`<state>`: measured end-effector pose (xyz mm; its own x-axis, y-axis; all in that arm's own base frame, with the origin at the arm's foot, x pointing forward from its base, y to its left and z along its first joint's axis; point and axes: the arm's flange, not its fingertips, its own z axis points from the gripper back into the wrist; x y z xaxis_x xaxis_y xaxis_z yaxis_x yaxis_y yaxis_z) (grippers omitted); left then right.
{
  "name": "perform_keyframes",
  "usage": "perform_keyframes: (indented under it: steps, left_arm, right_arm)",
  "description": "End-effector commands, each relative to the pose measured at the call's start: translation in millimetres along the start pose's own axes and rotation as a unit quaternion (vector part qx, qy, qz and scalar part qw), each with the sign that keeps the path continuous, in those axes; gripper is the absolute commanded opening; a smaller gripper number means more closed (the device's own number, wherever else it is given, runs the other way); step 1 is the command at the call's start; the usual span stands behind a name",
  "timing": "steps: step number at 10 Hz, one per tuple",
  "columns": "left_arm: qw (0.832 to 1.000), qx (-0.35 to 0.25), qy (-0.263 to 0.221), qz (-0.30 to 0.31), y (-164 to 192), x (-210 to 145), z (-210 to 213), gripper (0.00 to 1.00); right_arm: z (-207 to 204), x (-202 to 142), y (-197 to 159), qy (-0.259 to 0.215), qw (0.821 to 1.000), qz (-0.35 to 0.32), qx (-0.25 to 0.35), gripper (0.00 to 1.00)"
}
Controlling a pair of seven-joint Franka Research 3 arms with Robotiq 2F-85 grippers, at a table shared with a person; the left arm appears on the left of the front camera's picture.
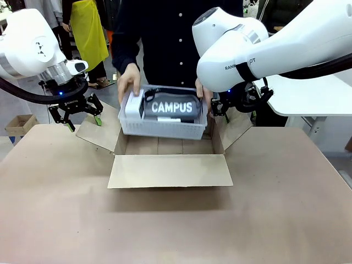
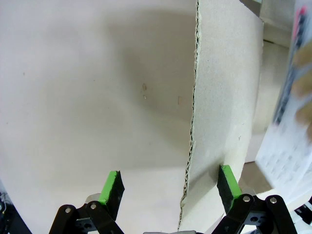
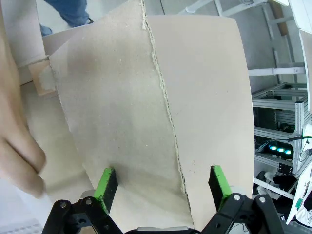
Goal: Pack the gift set into the box.
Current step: Lift both hands away from the flaps of the Package Box.
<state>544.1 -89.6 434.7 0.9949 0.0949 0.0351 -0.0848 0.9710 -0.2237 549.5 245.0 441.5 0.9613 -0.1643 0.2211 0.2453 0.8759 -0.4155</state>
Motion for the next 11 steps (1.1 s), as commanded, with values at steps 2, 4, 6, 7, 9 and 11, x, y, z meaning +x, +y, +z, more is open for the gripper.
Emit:
perform_keyframes:
  steps: [2,4,6,7,9,11]
  left_arm:
    - [1.0,0.006,-0.002,0.005,-0.4,-0.9,2.4,1.0]
    - [1.0,0.006,-0.002,0.005,-0.4,-0.9,2.4,1.0]
    - [1.0,0.006,-0.002,0.005,-0.4,-0.9,2.4,1.0]
    - [1.0,0.006,-0.002,0.005,-0.4,-0.9,2.4,1.0]
    - [1.0,0.006,-0.002,0.005,-0.4,-0.9,2.4,1.0]
    - [1.0,0.006,-0.002,0.005,-0.4,-0.9,2.4,1.0]
  right_arm:
    - [-0.1,1.6,-2.4,-0.008,1.0,-0.003,-0.01,1.0]
    - [-0.1,1.6,-2.4,-0.008,1.0,-0.003,-0.01,1.0]
    - [-0.1,1.6,-2.4,-0.008,1.0,-0.003,-0.01,1.0]
    - [-0.1,1.6,-2.4,-0.008,1.0,-0.003,-0.01,1.0]
    - [-0.1,1.6,-2.4,-0.008,1.0,-0.003,-0.01,1.0]
    - [0.0,0.0,0.0,0.0,1.0,0.0,0.0,1.0]
